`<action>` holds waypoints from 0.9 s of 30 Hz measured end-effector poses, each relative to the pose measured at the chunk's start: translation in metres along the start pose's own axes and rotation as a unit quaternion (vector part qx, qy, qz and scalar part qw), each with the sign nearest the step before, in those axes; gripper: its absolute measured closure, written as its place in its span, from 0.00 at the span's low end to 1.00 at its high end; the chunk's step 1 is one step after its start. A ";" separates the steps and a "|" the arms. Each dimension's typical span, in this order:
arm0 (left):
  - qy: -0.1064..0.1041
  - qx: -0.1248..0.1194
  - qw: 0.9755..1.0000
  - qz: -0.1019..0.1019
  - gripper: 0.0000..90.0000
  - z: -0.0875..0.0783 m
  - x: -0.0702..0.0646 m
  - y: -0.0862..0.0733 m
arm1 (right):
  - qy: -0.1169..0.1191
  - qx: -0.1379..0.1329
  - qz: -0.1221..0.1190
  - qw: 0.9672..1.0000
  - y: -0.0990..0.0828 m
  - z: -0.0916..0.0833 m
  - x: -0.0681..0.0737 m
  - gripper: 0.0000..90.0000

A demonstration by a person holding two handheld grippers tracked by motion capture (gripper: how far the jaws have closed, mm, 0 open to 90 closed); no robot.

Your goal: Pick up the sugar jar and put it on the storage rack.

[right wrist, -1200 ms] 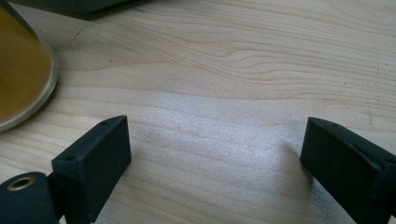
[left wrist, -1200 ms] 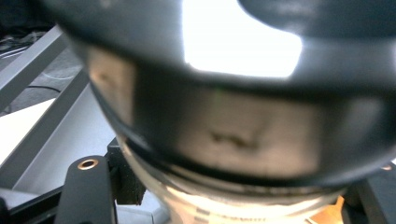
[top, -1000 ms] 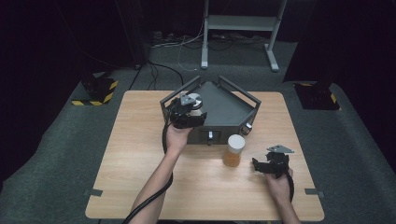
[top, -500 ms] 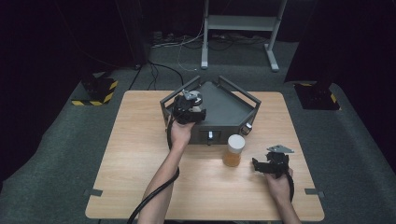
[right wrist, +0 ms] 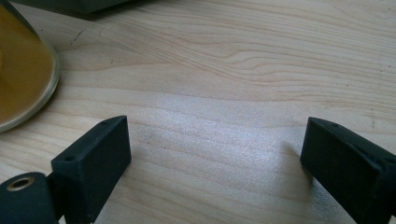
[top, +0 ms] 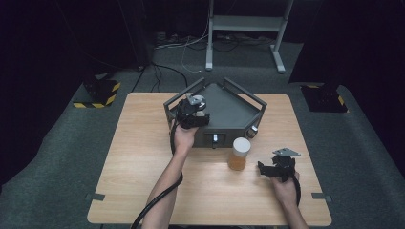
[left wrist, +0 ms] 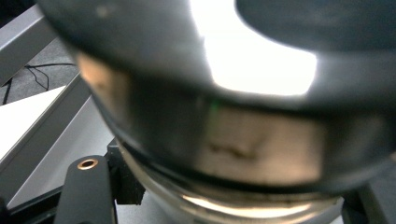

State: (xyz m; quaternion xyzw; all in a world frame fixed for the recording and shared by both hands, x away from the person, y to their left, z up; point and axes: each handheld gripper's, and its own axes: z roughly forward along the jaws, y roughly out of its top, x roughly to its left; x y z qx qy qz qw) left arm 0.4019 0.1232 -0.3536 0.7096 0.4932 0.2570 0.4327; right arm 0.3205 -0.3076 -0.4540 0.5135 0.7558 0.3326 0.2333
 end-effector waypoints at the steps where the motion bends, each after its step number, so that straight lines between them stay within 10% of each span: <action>1: -0.001 0.003 1.000 0.001 0.35 0.000 0.001 0.001 | 0.000 0.000 0.000 1.000 0.000 0.000 0.000 0.09; 12: 0.000 -0.002 1.000 -0.003 0.34 0.001 -0.001 0.000 | 0.000 0.000 0.000 1.000 0.000 0.000 0.000 0.09; 17: 0.020 -0.061 0.996 -0.062 0.15 0.014 -0.015 -0.021 | 0.000 0.000 0.000 1.000 0.000 0.000 0.000 0.09; 20: 0.003 0.023 1.000 0.016 0.07 -0.003 0.007 0.002 | 0.000 0.000 0.000 1.000 0.000 0.000 0.000 0.09; 24: -0.007 0.040 0.999 0.036 0.03 -0.011 0.017 0.006 | 0.000 0.000 0.000 1.000 0.000 0.000 0.000 0.09; 25: -0.002 -0.075 0.991 -0.111 0.02 0.004 -0.006 -0.027 | 0.000 0.000 0.000 1.000 0.000 0.000 0.000 0.09; 27: -0.003 -0.084 0.989 -0.121 0.01 0.003 -0.007 -0.031 | 0.000 0.000 0.000 1.000 0.000 0.000 0.000 0.09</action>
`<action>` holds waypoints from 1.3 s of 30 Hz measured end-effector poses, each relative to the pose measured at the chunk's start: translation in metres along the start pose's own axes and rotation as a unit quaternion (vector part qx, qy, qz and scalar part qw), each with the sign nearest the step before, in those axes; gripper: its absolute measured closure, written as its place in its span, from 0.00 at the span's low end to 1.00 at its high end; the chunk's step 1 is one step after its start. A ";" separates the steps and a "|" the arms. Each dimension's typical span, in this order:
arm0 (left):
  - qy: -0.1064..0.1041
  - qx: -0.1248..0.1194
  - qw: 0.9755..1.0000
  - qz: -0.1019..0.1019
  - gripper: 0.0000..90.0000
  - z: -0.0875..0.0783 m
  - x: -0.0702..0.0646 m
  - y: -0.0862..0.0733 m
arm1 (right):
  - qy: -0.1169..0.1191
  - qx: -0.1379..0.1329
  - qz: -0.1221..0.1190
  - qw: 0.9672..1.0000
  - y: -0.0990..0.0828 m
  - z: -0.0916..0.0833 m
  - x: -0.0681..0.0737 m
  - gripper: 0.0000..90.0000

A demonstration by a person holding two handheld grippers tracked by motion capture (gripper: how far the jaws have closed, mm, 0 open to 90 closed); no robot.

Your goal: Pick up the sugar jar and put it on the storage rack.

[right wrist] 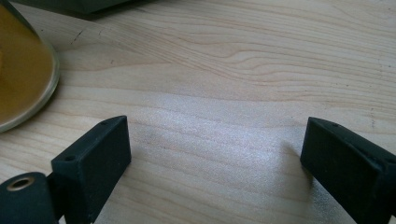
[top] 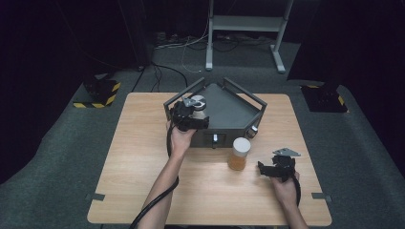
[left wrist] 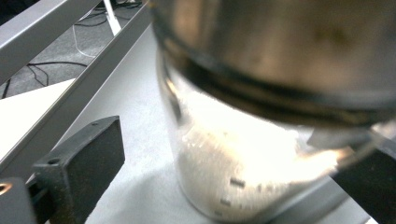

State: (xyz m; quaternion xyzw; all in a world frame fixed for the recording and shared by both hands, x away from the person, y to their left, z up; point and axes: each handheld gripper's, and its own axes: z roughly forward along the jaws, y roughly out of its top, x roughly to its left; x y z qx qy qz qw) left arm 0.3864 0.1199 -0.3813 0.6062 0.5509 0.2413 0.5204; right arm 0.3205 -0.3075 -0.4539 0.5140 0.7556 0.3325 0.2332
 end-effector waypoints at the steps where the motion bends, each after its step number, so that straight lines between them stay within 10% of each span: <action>1: -0.003 -0.009 1.000 -0.007 0.00 -0.002 0.000 -0.003 | 0.000 0.000 0.000 1.000 0.000 0.000 0.000 0.09; 2: -0.008 0.033 0.998 0.049 0.00 -0.010 0.010 0.010 | 0.000 0.000 0.000 1.000 0.000 0.000 0.000 0.09; 3: -0.010 0.030 0.998 0.049 0.00 -0.012 0.011 0.009 | 0.000 0.000 0.000 1.000 0.000 0.000 0.000 0.09; 4: -0.017 0.109 0.982 0.156 0.00 -0.022 0.023 0.038 | 0.000 0.000 0.000 1.000 0.000 0.000 0.000 0.09; 5: -0.016 0.023 0.999 0.044 0.00 -0.016 0.013 0.007 | 0.000 0.000 0.000 1.000 0.000 0.000 0.000 0.09; 12: -0.016 0.021 0.998 0.052 0.00 -0.026 0.014 0.005 | 0.000 0.000 0.000 1.000 0.000 0.000 0.000 0.09; 13: -0.017 0.104 0.981 0.161 0.00 -0.034 0.024 0.034 | 0.000 0.000 0.000 1.000 0.000 0.000 0.000 0.09; 14: -0.014 0.020 0.998 0.051 0.00 -0.027 0.013 0.003 | 0.000 0.000 0.000 1.000 0.000 0.000 0.000 0.09; 21: -0.015 0.019 0.997 0.073 0.00 -0.040 0.013 -0.002 | 0.000 0.000 0.000 1.000 0.000 0.000 0.000 0.09; 22: -0.016 -0.021 0.999 0.023 0.00 -0.037 0.007 -0.016 | 0.000 0.000 0.000 1.000 0.000 0.000 0.000 0.09; 39: -0.031 -0.019 0.999 0.024 0.00 -0.064 0.019 -0.039 | 0.000 0.000 0.000 1.000 0.000 0.000 0.000 0.09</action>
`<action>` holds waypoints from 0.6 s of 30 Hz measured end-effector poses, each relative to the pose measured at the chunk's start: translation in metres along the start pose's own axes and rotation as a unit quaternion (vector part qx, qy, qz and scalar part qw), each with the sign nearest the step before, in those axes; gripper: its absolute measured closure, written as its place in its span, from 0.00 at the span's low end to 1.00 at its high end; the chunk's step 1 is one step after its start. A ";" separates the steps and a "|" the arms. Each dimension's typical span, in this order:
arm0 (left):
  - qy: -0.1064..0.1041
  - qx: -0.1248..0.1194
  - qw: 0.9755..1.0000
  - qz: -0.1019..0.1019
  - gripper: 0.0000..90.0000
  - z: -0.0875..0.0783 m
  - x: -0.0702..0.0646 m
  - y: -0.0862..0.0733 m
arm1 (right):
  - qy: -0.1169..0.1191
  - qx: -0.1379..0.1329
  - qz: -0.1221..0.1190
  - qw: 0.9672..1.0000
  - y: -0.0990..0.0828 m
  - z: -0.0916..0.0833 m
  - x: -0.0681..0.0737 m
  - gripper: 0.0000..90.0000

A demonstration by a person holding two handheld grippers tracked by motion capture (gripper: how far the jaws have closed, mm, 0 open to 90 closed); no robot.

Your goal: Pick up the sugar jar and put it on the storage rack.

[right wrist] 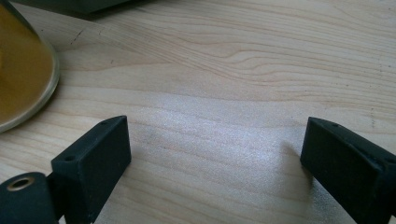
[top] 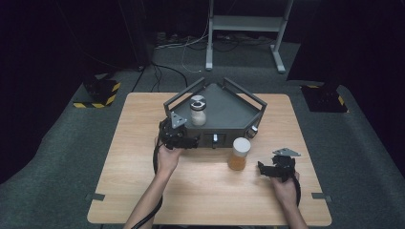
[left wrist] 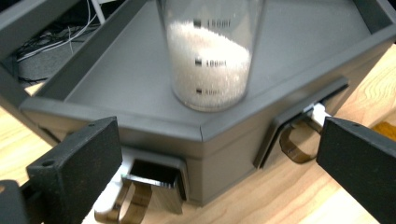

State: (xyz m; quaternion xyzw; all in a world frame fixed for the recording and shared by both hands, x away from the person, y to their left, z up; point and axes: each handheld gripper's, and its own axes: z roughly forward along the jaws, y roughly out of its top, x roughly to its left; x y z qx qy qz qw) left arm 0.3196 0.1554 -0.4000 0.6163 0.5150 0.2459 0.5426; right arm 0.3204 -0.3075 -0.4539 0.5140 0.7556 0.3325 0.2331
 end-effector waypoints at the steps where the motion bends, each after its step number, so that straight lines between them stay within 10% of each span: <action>1: -0.001 0.003 1.000 -0.001 0.00 -0.001 0.001 -0.001 | 0.000 0.000 0.000 1.000 0.000 0.000 0.000 0.09; 18: -0.005 0.028 1.000 -0.004 0.00 -0.011 0.008 -0.035 | 0.000 0.000 0.000 1.000 0.000 0.000 0.000 0.09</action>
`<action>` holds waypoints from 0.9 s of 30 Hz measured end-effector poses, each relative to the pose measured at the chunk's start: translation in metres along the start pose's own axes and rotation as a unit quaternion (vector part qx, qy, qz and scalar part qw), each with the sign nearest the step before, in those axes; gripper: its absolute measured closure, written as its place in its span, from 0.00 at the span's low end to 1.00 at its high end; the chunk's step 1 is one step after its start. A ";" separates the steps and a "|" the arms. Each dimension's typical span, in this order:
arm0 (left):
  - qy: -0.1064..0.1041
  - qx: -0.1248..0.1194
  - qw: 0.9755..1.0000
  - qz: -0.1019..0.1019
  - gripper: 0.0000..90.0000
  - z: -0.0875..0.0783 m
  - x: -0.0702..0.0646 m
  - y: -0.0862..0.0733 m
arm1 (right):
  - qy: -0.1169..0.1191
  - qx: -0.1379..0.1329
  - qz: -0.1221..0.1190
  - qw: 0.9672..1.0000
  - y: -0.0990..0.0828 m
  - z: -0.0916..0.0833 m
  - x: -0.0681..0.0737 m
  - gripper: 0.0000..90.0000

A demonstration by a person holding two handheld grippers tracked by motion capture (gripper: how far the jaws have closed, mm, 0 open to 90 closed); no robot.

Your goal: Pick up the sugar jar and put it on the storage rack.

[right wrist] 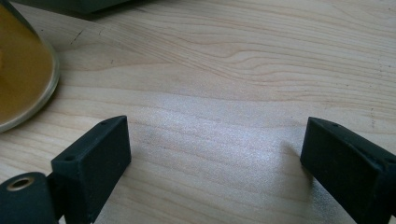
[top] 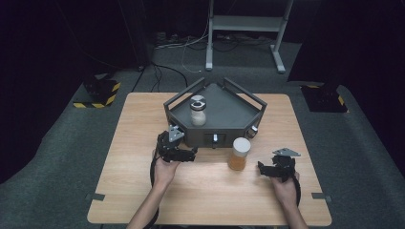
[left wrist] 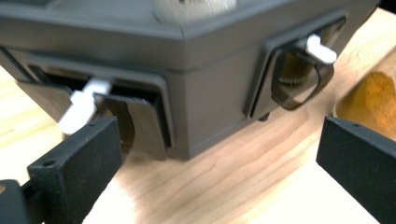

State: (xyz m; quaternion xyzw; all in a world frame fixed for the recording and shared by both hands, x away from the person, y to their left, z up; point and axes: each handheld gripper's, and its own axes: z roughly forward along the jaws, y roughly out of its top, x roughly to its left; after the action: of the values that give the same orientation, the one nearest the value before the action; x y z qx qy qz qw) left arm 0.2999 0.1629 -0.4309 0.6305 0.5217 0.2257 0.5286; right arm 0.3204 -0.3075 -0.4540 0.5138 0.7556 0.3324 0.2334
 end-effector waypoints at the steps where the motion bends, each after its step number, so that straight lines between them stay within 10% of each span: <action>1: 0.000 0.001 1.000 -0.001 0.00 0.000 0.000 -0.002 | 0.000 0.000 0.000 1.000 0.000 0.000 0.000 0.09; 27: 0.023 0.057 0.998 -0.012 0.01 0.017 0.004 -0.053 | 0.000 0.000 0.000 1.000 0.000 0.000 0.000 0.09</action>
State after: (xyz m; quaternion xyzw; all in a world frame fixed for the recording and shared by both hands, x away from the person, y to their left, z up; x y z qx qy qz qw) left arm 0.2936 0.1542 -0.4853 0.6478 0.5534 0.2030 0.4826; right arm 0.3204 -0.3074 -0.4540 0.5137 0.7557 0.3324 0.2336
